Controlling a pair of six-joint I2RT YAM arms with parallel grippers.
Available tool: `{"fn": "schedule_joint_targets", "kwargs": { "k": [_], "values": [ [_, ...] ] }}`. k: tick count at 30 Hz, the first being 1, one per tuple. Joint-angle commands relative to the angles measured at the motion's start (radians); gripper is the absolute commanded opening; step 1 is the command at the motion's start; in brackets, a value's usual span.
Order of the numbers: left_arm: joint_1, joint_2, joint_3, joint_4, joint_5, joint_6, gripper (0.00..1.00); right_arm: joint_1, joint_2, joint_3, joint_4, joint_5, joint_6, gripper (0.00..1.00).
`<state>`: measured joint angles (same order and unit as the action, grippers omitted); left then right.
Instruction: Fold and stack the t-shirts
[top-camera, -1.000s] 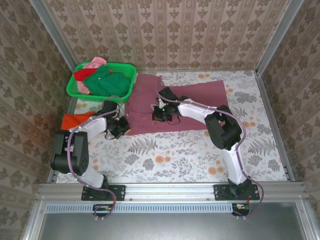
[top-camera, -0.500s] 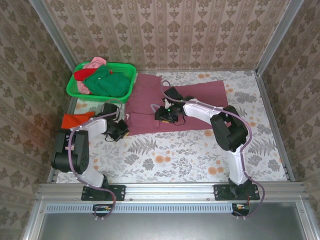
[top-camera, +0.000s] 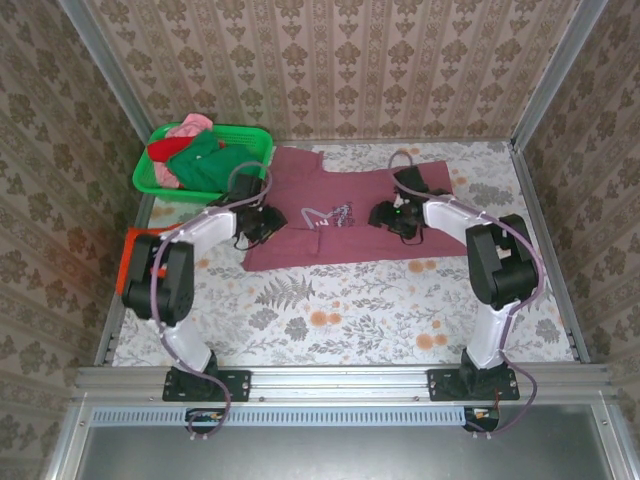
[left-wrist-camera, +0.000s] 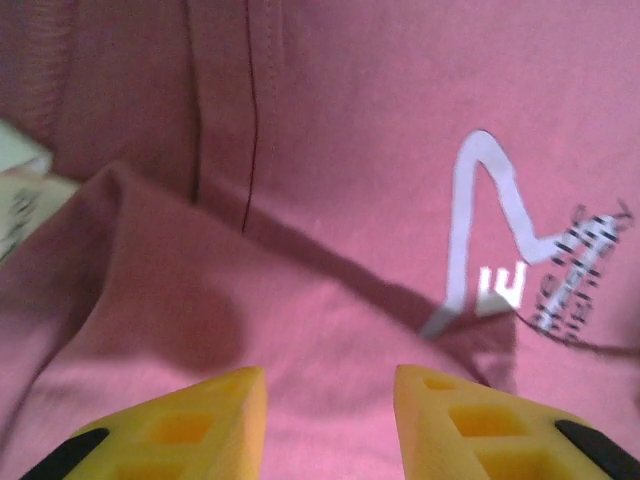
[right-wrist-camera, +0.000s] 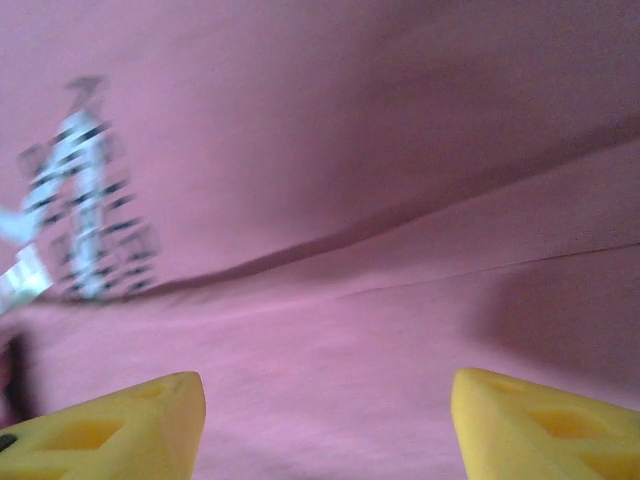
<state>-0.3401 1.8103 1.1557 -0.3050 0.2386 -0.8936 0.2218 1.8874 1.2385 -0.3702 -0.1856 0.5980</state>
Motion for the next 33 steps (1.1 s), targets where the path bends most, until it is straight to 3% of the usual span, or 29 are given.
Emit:
{"fn": "schedule_joint_targets", "kwargs": {
  "k": [1, 6, 14, 20, 25, 29, 33],
  "values": [
    [-0.007, 0.074, 0.027, -0.027, 0.011, 0.029, 0.4, -0.053, 0.022, -0.031, -0.012, 0.035, -0.032, 0.66],
    [-0.021, 0.066, -0.067, -0.033, 0.014, 0.029, 0.41, -0.081, -0.03, -0.129, -0.039, 0.017, -0.025, 0.67],
    [-0.086, -0.087, -0.266, -0.099, -0.002, 0.089, 0.46, -0.084, -0.271, -0.399, -0.068, 0.037, 0.042, 0.66],
    [-0.183, -0.236, -0.41, -0.121, -0.01, 0.043, 0.48, -0.098, -0.482, -0.56, -0.16, 0.097, 0.095, 0.66],
    [-0.224, -0.337, -0.489, -0.143, -0.019, -0.014, 0.49, -0.173, -0.624, -0.655, -0.257, 0.103, 0.086, 0.65],
    [-0.231, -0.375, -0.501, -0.149, -0.036, -0.022, 0.5, -0.214, -0.671, -0.668, -0.254, 0.041, 0.054, 0.65],
    [-0.217, -0.361, -0.384, -0.193, -0.064, 0.043, 0.53, -0.214, -0.746, -0.615, -0.241, -0.008, 0.045, 0.66]
  ]
}}
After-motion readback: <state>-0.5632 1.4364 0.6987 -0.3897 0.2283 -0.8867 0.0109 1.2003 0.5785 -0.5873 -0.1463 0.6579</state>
